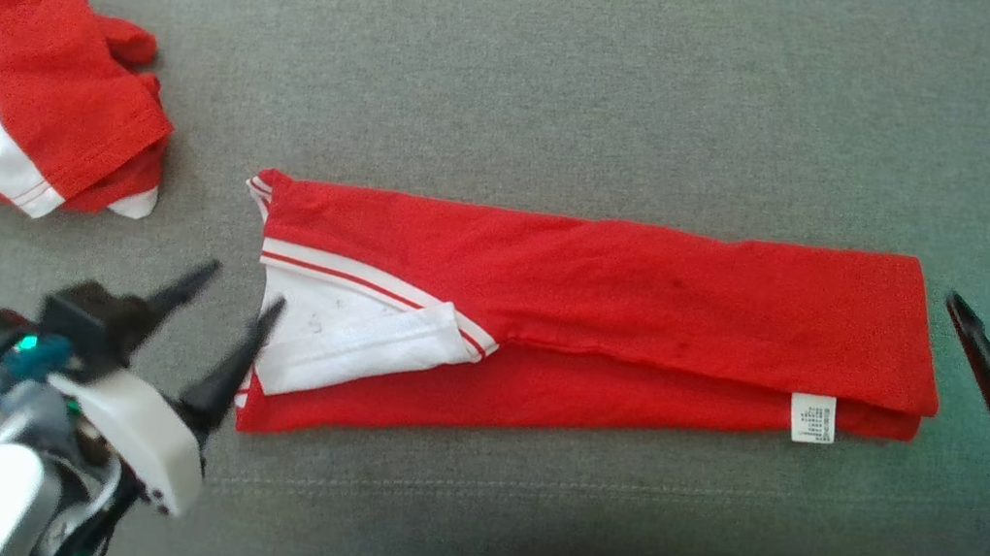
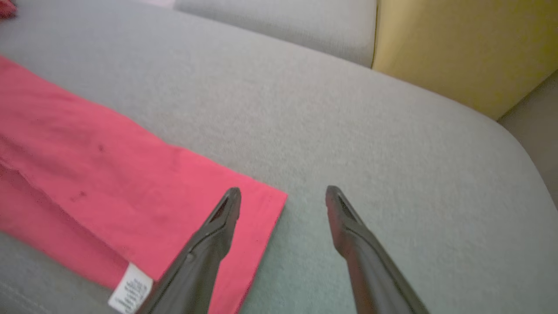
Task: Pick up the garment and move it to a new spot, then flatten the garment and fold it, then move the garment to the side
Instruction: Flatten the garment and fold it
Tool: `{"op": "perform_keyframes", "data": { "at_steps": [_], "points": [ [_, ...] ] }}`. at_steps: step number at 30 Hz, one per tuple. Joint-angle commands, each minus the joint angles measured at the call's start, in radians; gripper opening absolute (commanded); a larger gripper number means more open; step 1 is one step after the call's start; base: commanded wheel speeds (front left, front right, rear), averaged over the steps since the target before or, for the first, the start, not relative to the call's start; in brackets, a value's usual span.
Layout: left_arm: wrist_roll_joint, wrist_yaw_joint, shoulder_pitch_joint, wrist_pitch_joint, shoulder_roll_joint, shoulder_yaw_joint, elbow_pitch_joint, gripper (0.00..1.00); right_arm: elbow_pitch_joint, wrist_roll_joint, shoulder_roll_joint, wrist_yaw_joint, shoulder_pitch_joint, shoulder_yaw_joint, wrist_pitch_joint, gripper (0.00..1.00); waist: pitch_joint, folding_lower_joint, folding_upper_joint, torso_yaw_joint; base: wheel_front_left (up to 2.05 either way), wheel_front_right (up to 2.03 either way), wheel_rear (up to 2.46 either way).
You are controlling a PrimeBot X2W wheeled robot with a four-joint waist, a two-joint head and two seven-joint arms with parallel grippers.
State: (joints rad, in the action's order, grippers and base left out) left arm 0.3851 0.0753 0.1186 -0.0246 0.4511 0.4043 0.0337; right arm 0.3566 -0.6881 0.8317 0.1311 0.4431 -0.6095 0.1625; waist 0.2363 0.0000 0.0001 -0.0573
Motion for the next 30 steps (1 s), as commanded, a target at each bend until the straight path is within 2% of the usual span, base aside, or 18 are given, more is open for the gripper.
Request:
{"op": "perform_keyframes", "data": {
  "at_steps": [1, 3, 9, 15, 22, 26, 30],
  "points": [
    [0.008, -0.011, 0.043, 0.015, 0.017, -0.056, -0.035, 1.00, -0.021, 0.003, 0.021, 0.000, 0.014, 0.013, 0.015, 1.00, -0.003, 0.0000, -0.0001, -0.002, 0.00, 0.00, 0.00],
    [0.021, -0.033, 0.053, 0.051, -0.001, -0.082, -0.046, 1.00, -0.031, 0.013, -0.013, 0.000, 0.018, 0.056, 0.026, 1.00, -0.008, 0.0000, -0.0001, -0.003, 0.00, 0.00, 0.00],
    [0.092, -0.094, 0.086, 0.182, -0.109, -0.156, -0.050, 1.00, -0.057, 0.051, -0.145, 0.000, -0.007, 0.202, 0.067, 1.00, -0.034, 0.0000, -0.0001, -0.001, 0.00, 0.00, 0.00],
    [0.127, -0.126, 0.118, 0.267, -0.205, -0.206, -0.028, 1.00, -0.087, 0.122, -0.305, 0.000, -0.054, 0.399, 0.091, 1.00, -0.056, 0.0000, -0.0001, 0.002, 0.00, 0.00, 0.00],
    [0.073, -0.122, 0.110, 0.286, -0.305, -0.244, 0.003, 1.00, -0.165, 0.263, -0.470, 0.000, -0.141, 0.520, 0.098, 1.00, -0.081, 0.0000, -0.0001, 0.002, 0.00, 0.00, 0.00],
    [0.008, -0.103, 0.079, 0.286, -0.361, -0.291, 0.016, 1.00, -0.193, 0.336, -0.551, 0.000, -0.193, 0.546, 0.099, 1.00, -0.088, 0.0000, -0.0001, 0.000, 0.00, 0.00, 0.00],
    [-0.053, -0.084, 0.042, 0.286, -0.390, -0.315, 0.035, 1.00, -0.206, 0.389, -0.614, 0.000, -0.227, 0.555, 0.099, 1.00, -0.093, 0.0000, -0.0001, -0.005, 0.00, 0.00, 0.00]
  ]
}}
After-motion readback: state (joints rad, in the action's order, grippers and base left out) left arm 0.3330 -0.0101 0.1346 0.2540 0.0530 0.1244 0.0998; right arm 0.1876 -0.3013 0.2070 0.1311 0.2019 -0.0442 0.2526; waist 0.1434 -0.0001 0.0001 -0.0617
